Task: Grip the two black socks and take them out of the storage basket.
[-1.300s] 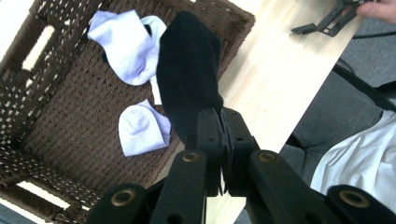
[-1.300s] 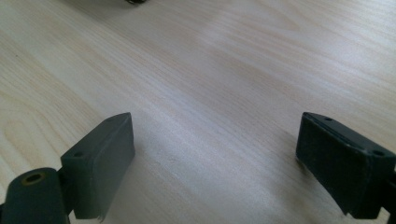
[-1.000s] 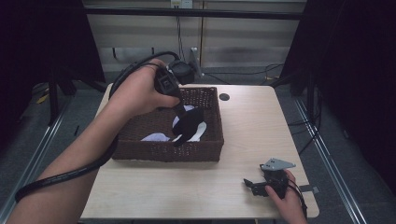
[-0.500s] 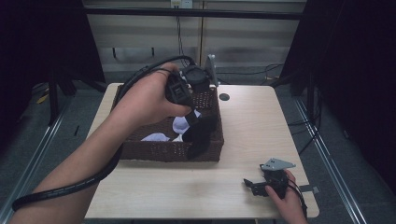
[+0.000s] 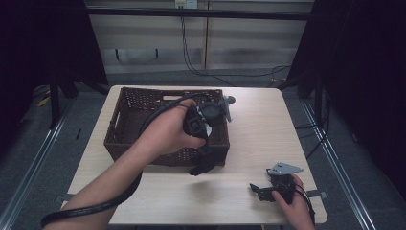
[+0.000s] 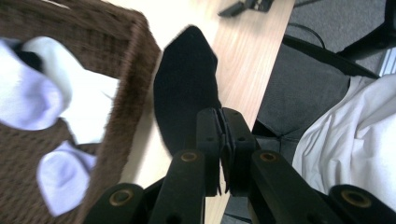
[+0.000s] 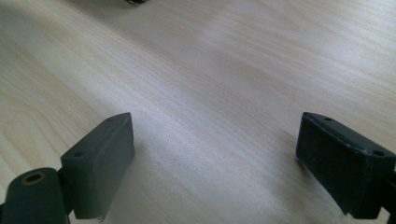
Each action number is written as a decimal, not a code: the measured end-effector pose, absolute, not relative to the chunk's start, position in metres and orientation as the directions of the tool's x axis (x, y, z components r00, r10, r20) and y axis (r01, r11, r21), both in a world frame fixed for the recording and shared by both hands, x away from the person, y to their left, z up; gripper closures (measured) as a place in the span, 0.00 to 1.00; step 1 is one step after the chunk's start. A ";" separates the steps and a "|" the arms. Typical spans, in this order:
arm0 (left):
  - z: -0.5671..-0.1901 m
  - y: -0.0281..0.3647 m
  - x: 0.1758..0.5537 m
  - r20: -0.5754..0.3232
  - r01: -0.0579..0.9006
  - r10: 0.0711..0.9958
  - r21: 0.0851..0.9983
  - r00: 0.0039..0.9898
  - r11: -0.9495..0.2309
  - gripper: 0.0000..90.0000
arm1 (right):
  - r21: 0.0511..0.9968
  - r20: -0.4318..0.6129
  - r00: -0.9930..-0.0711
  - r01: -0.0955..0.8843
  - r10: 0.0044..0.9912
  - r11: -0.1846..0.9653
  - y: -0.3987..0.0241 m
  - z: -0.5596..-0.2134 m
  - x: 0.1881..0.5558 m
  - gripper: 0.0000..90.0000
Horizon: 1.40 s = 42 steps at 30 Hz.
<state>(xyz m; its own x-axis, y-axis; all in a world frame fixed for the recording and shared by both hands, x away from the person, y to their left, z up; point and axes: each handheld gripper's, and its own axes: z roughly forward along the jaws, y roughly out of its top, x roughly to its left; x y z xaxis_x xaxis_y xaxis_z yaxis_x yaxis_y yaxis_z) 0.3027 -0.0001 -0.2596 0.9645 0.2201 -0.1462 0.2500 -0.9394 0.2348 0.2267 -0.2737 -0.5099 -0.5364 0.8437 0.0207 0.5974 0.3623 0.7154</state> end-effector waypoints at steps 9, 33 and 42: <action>-0.310 -0.010 0.307 -0.165 0.257 0.227 0.194 0.960 -0.947 0.94 | 0.717 0.020 -0.537 0.596 0.843 0.362 -0.274 -0.510 0.227 0.12; -0.332 0.020 0.399 -0.099 0.447 0.436 0.220 0.895 -0.867 0.66 | 0.715 0.020 -0.536 0.597 0.844 0.363 -0.274 -0.510 0.227 0.12; -0.361 0.013 0.431 -0.105 0.485 0.474 0.219 0.874 -0.847 0.63 | 0.716 0.019 -0.537 0.596 0.843 0.363 -0.274 -0.510 0.227 0.12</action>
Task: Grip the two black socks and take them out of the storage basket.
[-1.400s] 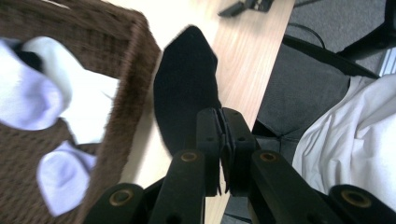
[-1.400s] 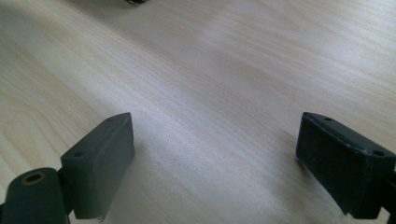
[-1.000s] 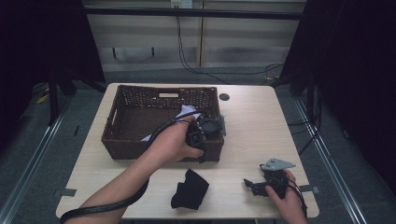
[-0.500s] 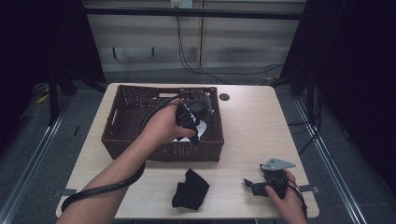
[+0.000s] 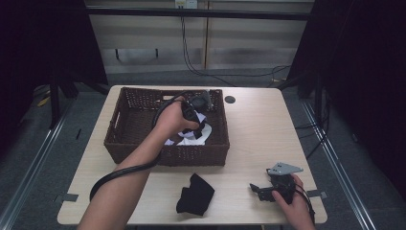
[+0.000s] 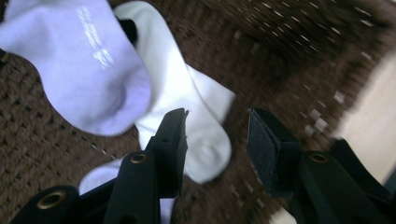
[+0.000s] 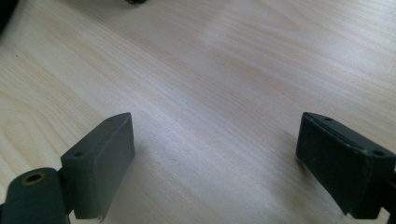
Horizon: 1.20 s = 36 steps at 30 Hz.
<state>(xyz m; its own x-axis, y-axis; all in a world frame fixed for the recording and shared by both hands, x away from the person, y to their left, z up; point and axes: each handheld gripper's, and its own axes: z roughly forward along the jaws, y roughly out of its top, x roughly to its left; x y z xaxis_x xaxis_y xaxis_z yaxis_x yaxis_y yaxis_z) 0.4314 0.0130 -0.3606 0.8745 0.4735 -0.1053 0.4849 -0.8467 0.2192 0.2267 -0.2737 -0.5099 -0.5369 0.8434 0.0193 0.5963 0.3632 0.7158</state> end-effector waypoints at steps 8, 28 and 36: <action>-0.383 0.012 0.458 -0.072 0.559 0.561 0.255 0.825 -0.789 0.61 | 0.717 0.014 -0.536 0.594 0.844 0.365 -0.274 -0.510 0.227 0.12; -0.423 0.015 0.490 -0.091 0.656 0.655 0.226 0.750 -0.720 0.94 | 0.718 0.015 -0.538 0.592 0.843 0.365 -0.274 -0.510 0.227 0.12; -0.410 0.036 0.482 -0.109 0.674 0.667 0.189 0.738 -0.715 0.98 | 0.718 0.015 -0.538 0.592 0.843 0.365 -0.274 -0.510 0.227 0.12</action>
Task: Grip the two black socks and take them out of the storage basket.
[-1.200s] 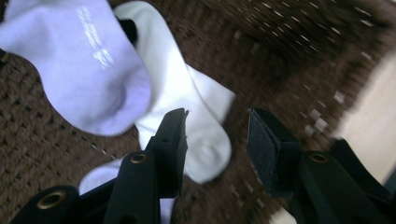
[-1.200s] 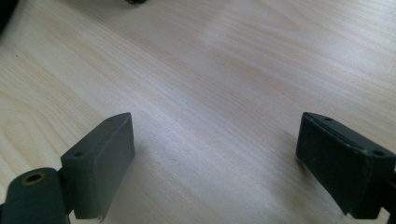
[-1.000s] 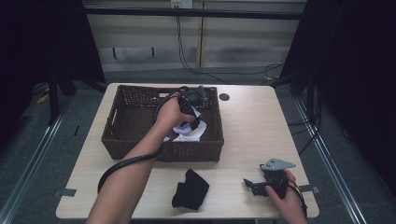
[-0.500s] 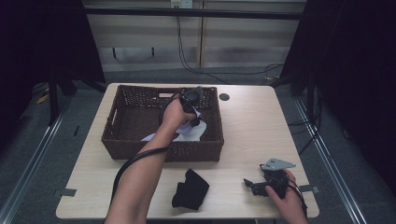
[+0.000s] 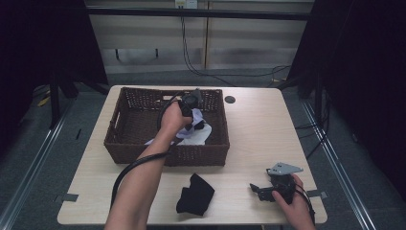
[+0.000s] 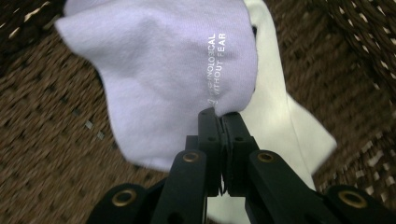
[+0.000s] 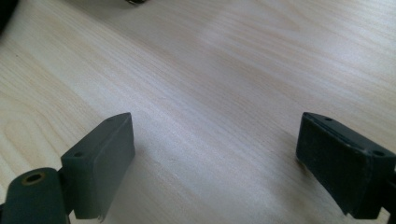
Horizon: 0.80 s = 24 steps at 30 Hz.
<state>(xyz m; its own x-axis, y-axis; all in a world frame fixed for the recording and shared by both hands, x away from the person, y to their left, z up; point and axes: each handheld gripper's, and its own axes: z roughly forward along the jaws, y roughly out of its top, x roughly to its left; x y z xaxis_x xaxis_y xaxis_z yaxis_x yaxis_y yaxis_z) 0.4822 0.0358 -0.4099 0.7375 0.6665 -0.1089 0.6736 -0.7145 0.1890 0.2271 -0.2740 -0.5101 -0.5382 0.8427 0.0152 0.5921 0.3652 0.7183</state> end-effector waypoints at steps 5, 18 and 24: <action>-0.392 0.060 0.473 -0.110 0.680 0.673 0.202 0.731 -0.705 0.98 | 0.721 0.010 -0.536 0.589 0.844 0.365 -0.274 -0.510 0.227 0.12; -0.375 0.113 0.458 -0.104 0.707 0.702 0.190 0.704 -0.681 0.98 | 0.716 0.022 -0.535 0.598 0.844 0.360 -0.274 -0.510 0.227 0.12; -0.377 0.132 0.452 -0.090 0.720 0.717 0.176 0.691 -0.672 0.98 | 0.715 0.022 -0.534 0.599 0.845 0.360 -0.274 -0.510 0.227 0.12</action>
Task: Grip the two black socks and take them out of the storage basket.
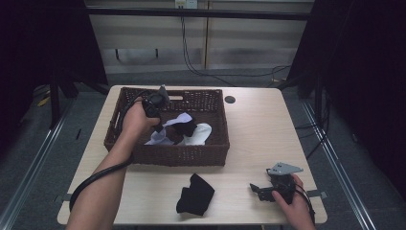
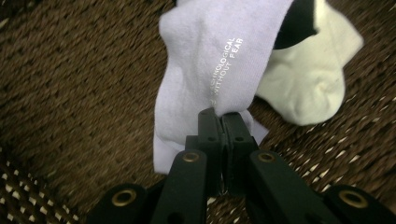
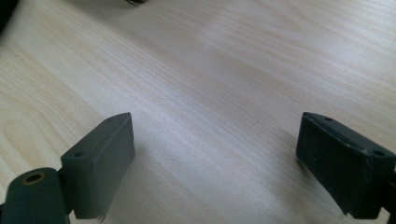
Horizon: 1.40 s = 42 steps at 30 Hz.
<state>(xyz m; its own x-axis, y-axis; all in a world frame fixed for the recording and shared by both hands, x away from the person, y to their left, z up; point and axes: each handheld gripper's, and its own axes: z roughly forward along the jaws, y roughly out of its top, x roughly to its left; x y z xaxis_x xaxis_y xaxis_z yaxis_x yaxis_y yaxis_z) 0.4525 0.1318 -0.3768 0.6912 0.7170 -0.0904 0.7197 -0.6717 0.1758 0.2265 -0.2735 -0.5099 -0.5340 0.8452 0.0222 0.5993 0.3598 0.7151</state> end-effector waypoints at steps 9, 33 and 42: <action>-0.378 0.155 0.448 -0.076 0.749 0.749 0.165 0.658 -0.642 0.97 | 0.715 0.022 -0.534 0.599 0.845 0.360 -0.274 -0.510 0.227 0.12; -0.375 0.061 0.454 -0.088 0.596 0.599 0.287 0.796 -0.750 0.62 | 0.716 0.019 -0.535 0.597 0.845 0.362 -0.274 -0.510 0.227 0.12; -0.398 0.031 0.463 -0.054 0.573 0.579 0.247 0.814 -0.782 0.58 | 0.718 0.018 -0.540 0.593 0.842 0.365 -0.274 -0.510 0.227 0.12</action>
